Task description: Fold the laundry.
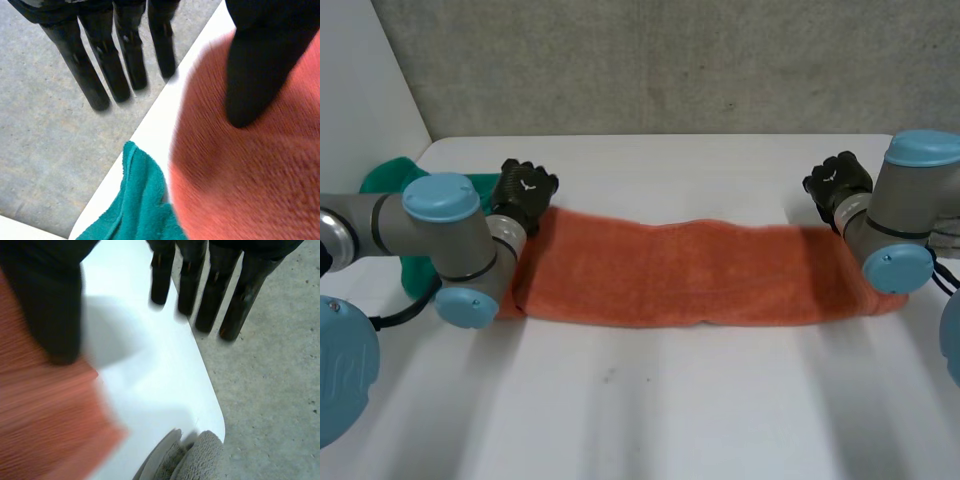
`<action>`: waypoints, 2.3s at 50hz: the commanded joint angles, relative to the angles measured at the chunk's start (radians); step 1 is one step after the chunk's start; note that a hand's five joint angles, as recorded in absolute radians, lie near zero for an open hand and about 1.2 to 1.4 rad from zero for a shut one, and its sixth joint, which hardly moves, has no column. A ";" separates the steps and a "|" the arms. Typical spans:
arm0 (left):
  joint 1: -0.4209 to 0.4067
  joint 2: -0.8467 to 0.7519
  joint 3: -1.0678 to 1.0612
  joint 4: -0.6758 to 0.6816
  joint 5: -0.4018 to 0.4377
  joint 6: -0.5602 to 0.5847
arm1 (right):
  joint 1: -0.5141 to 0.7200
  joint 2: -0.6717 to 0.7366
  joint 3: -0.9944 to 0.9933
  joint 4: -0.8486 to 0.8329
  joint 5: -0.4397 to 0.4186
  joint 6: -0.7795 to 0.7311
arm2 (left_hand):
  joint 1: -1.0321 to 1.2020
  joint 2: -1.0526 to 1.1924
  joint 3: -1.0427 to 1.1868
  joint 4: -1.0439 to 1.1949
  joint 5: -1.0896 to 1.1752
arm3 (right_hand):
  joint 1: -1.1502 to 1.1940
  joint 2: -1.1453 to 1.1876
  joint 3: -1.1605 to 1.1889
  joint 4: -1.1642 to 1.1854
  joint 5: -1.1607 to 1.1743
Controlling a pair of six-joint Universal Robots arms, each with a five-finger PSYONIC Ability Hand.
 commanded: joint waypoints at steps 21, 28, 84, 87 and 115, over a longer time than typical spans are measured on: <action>-0.038 0.472 -0.560 0.000 0.004 -0.112 | -0.238 -0.581 0.729 0.130 -0.233 0.338 | -0.258 -0.339 -0.346 -0.334 -0.332 | -0.242 -0.391 -0.409 -0.437 -0.433; -0.033 0.468 -0.595 0.000 0.004 -0.143 | -0.275 -0.573 0.847 0.033 -0.338 0.321 | -0.258 -0.339 -0.346 -0.334 -0.332 | 0.078 -0.070 -0.088 -0.117 -0.113; 0.068 0.451 -0.431 -0.120 0.163 -0.191 | -0.358 -0.429 0.363 0.318 -0.381 0.415 | -0.201 -0.283 -0.289 -0.277 -0.276 | -0.080 -0.228 -0.246 -0.275 -0.271; 0.077 0.355 -0.300 -0.215 0.201 -0.240 | -0.326 -0.345 0.268 0.354 -0.381 0.420 | -0.163 -0.245 -0.251 -0.239 -0.238 | -0.077 -0.225 -0.243 -0.272 -0.268; 0.103 -0.038 0.120 -0.382 0.209 -0.257 | -0.194 0.082 -0.181 0.423 -0.367 0.470 | 0.238 0.157 0.151 0.163 0.164 | 0.052 -0.096 -0.114 -0.143 -0.139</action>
